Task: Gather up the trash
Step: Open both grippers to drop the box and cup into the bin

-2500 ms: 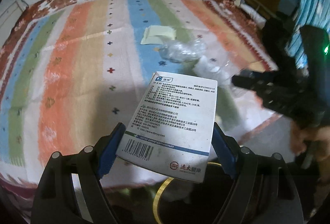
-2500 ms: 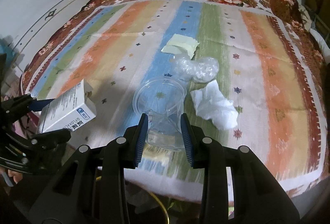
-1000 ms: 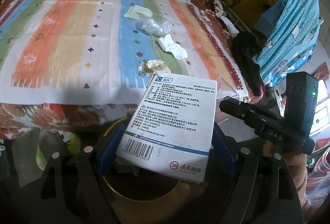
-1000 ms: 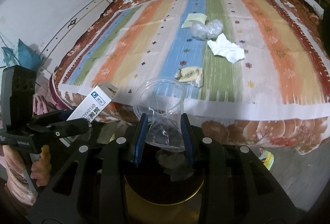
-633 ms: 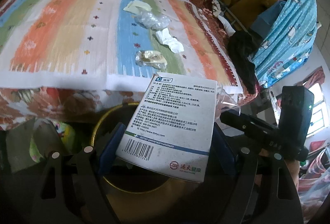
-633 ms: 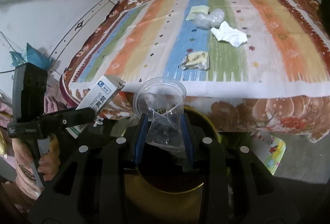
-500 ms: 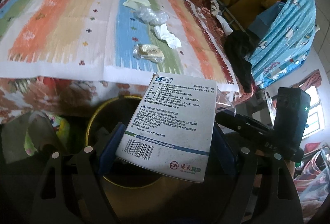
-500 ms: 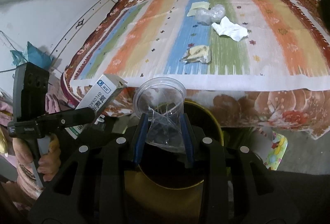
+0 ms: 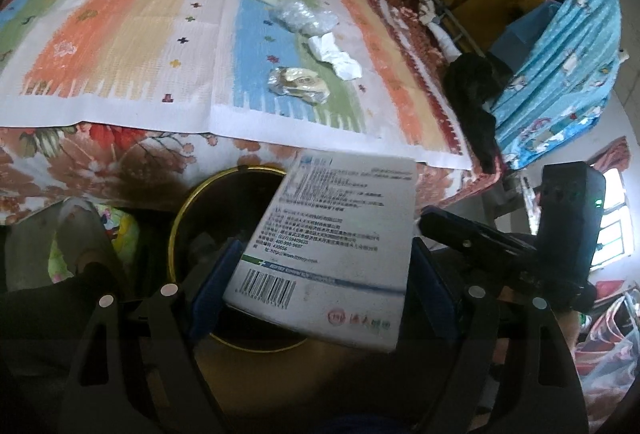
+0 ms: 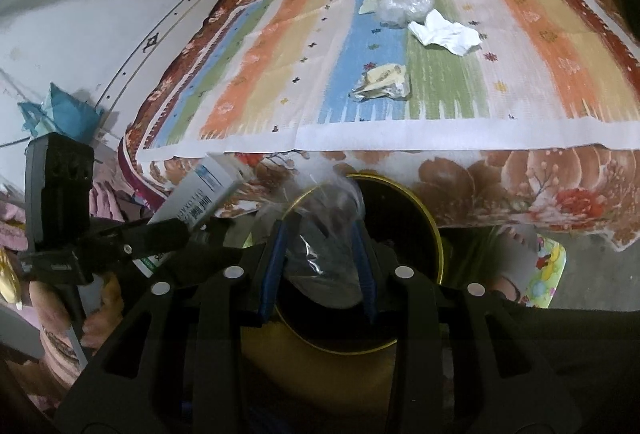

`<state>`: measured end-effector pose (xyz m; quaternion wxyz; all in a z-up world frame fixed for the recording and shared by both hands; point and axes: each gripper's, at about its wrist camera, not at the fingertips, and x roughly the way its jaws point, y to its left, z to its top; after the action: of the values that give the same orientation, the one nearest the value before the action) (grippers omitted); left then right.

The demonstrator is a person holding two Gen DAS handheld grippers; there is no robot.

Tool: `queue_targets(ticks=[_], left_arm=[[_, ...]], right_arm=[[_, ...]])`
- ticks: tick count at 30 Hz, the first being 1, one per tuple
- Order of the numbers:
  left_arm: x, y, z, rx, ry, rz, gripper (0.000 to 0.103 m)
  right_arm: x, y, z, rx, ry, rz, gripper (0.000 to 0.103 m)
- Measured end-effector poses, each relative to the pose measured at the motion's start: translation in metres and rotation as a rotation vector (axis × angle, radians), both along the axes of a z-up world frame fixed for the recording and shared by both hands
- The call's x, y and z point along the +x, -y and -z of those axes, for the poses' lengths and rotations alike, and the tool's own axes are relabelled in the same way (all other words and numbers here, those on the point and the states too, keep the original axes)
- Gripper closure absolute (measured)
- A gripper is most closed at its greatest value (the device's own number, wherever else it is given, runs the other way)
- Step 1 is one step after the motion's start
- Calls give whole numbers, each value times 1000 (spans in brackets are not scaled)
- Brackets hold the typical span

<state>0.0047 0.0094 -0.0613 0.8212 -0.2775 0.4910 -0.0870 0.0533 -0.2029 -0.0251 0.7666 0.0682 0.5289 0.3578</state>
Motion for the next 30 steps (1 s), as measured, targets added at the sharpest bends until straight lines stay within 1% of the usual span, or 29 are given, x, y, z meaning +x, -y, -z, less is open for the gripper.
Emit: queue_targets(ticks=[1, 2, 4, 11, 13, 19, 20, 23, 24, 28, 30], left_arm=[[1, 0, 2, -2, -9, -7, 18], [3, -1, 4, -9, -19, -14, 17], [4, -2, 4, -13, -18, -22, 17], [3, -4, 2, 22, -12, -38, 17], [3, -2, 1, 37, -8, -35, 17], [3, -5, -1, 42, -3, -49, 17], [3, -5, -1, 47, -3, -51, 17], [5, -5, -4, 115, 6, -61, 17], [5, -5, -5, 126, 8, -62, 17], [10, -9, -9, 125, 12, -64, 17], [11, -11, -11, 139, 15, -75, 17]], right_arm=[[1, -1, 1, 1, -7, 0, 54], [2, -1, 2, 0, -7, 1, 53], [3, -2, 3, -4, -6, -1, 53], [4, -2, 4, -3, -8, -2, 53], [4, -2, 4, -7, -1, -1, 53], [5, -6, 4, -31, 24, -3, 53], [4, -7, 3, -32, 26, -3, 53], [5, -8, 3, -36, 34, 1, 53], [6, -8, 2, -33, 32, 2, 53], [14, -10, 3, -40, 24, 14, 50], [17, -11, 3, -39, 21, 18, 48]])
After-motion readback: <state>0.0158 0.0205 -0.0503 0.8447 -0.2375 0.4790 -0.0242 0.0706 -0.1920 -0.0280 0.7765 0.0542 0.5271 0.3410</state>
